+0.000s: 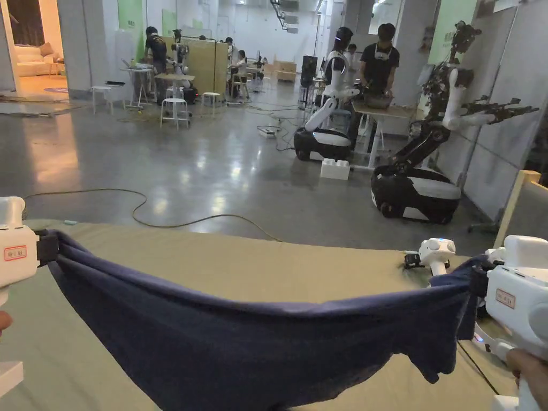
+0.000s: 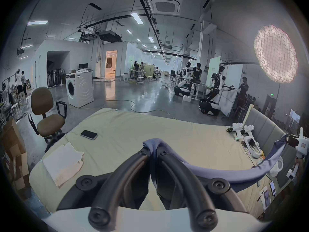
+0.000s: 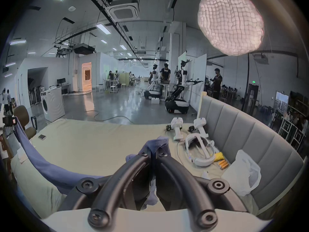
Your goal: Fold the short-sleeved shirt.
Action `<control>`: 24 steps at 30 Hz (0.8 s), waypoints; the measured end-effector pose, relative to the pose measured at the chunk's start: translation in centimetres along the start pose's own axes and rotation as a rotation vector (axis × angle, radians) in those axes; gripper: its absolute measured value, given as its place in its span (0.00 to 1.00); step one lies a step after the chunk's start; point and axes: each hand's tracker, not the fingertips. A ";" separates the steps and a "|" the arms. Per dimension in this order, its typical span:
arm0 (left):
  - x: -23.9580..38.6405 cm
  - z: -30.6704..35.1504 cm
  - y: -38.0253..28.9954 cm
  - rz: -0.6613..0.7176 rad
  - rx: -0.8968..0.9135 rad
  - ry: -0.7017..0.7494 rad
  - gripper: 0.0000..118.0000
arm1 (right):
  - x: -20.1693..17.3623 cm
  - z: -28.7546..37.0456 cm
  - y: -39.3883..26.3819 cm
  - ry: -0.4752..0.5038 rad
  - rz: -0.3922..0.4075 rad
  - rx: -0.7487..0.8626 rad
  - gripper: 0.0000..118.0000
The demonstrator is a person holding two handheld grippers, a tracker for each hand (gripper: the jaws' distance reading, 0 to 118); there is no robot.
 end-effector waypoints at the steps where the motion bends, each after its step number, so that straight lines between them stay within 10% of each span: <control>1: -0.2 -0.1 0.5 0.000 0.003 0.003 0.06 | 0.1 0.1 0.8 -0.003 -0.003 0.008 0.04; 14: 0.9 -2.1 8.0 -0.028 0.069 0.007 0.06 | -1.5 -0.6 10.5 -0.034 0.016 0.116 0.04; 24: 0.1 -2.4 -1.3 -0.038 -0.005 -0.004 0.06 | -0.7 -1.5 2.1 -0.058 0.026 0.018 0.04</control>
